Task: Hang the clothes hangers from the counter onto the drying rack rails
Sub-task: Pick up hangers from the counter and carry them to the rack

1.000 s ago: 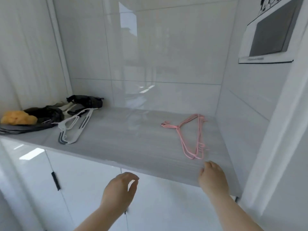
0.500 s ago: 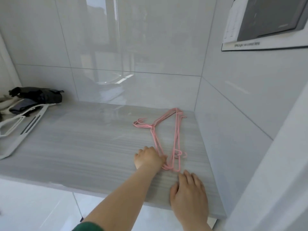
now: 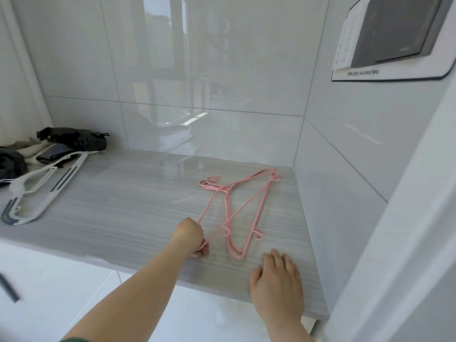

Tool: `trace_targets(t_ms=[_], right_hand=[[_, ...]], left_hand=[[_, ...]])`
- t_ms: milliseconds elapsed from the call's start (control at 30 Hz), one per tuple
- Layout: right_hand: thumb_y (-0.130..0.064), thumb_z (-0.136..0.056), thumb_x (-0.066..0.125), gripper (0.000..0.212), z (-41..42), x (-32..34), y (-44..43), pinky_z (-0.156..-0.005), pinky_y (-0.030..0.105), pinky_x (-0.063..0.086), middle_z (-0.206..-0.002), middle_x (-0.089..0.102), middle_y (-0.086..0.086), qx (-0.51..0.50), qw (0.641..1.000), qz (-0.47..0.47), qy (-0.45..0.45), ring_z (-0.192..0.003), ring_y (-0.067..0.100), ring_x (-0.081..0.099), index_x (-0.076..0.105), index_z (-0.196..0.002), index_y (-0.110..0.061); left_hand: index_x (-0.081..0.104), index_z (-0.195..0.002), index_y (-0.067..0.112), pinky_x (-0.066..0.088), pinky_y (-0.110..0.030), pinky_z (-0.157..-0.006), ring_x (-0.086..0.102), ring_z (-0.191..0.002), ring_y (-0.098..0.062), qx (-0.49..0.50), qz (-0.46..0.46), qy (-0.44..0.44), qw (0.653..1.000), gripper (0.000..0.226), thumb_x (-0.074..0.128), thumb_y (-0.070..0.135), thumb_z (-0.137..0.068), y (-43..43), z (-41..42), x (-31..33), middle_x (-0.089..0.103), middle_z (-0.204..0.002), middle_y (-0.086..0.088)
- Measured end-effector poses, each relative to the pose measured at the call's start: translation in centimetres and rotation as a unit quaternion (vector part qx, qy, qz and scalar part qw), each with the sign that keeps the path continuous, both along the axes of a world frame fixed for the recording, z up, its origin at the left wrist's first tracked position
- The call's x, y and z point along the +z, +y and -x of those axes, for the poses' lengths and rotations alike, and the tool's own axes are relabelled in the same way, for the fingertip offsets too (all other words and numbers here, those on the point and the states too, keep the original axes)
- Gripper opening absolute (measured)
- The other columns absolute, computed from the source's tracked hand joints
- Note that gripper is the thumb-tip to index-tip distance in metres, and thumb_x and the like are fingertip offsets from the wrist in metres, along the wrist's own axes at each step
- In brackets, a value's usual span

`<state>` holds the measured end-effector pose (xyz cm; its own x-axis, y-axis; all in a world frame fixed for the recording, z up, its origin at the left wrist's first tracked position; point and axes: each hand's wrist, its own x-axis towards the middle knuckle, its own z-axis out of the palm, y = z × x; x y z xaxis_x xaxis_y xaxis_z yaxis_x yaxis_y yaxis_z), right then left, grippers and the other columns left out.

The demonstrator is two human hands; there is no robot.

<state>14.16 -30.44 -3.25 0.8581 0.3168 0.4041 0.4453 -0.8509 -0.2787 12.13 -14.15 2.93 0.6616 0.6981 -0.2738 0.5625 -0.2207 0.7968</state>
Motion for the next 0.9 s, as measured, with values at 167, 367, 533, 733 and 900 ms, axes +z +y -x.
trace_targets(t_ms=[167, 367, 533, 733, 900], right_hand=[[-0.025, -0.064, 0.032, 0.045, -0.1, -0.2, 0.1, -0.06, 0.04, 0.056, -0.075, 0.072, 0.014, 0.006, 0.999, -0.017, -0.029, -0.069, 0.033, 0.069, 0.071, -0.064, -0.003], [-0.024, -0.065, 0.031, 0.045, -0.1, -0.2, -0.1, -0.06, 0.043, 0.056, -0.073, 0.071, 0.015, 0.014, 1.0, -0.016, -0.018, -0.068, 0.034, 0.068, 0.07, -0.062, -0.001], [-0.024, -0.064, 0.031, 0.042, 0.0, 0.1, -0.3, -0.06, 0.042, 0.055, -0.07, 0.07, 0.015, 0.021, 1.0, -0.02, -0.007, -0.067, 0.034, 0.067, 0.067, -0.059, -0.002], [-0.026, -0.069, 0.037, 0.039, 0.6, 1.1, 0.6, -0.079, 0.036, 0.034, -0.081, 0.07, 0.014, 0.094, 0.993, -0.048, -0.05, -0.074, 0.033, 0.069, 0.07, -0.073, -0.007], [-0.037, -0.076, 0.041, 0.033, 2.9, 3.3, 3.5, -0.07, 0.027, 0.038, -0.062, 0.063, -0.002, 0.249, 0.964, -0.058, -0.074, -0.063, 0.022, 0.063, 0.063, -0.065, -0.015]], left_hand=[[0.042, -0.07, 0.006, 0.038, -0.017, -0.025, 0.049, -0.023, -0.014, 0.052, 0.042, -0.049, 0.997, 0.029, 0.031, 0.006, -0.097, 0.7, 3.7, -0.2, 0.056, -0.044, -0.009], [0.051, -0.086, 0.001, 0.034, -0.015, -0.025, 0.043, -0.03, -0.019, 0.101, 0.028, -0.094, 0.99, 0.015, 0.038, 0.003, -0.093, 1.8, 8.2, 0.2, 0.045, -0.046, -0.008], [0.052, -0.093, 0.001, 0.03, -0.011, -0.028, 0.036, -0.018, -0.012, 0.13, 0.071, -0.115, 0.982, 0.012, 0.04, 0.004, -0.094, 2.5, 11.4, 0.5, 0.038, -0.042, -0.007], [0.052, -0.094, 0.001, 0.031, -0.012, -0.026, 0.036, -0.018, -0.01, 0.14, 0.061, -0.12, 0.981, 0.013, 0.039, 0.004, -0.094, 2.3, 13.3, 0.6, 0.038, -0.046, -0.008], [0.052, -0.094, 0.001, 0.03, -0.012, -0.027, 0.037, -0.019, -0.011, 0.147, 0.081, -0.127, 0.978, 0.013, 0.039, 0.004, -0.094, 2.3, 14.4, 0.7, 0.037, -0.048, -0.008]])
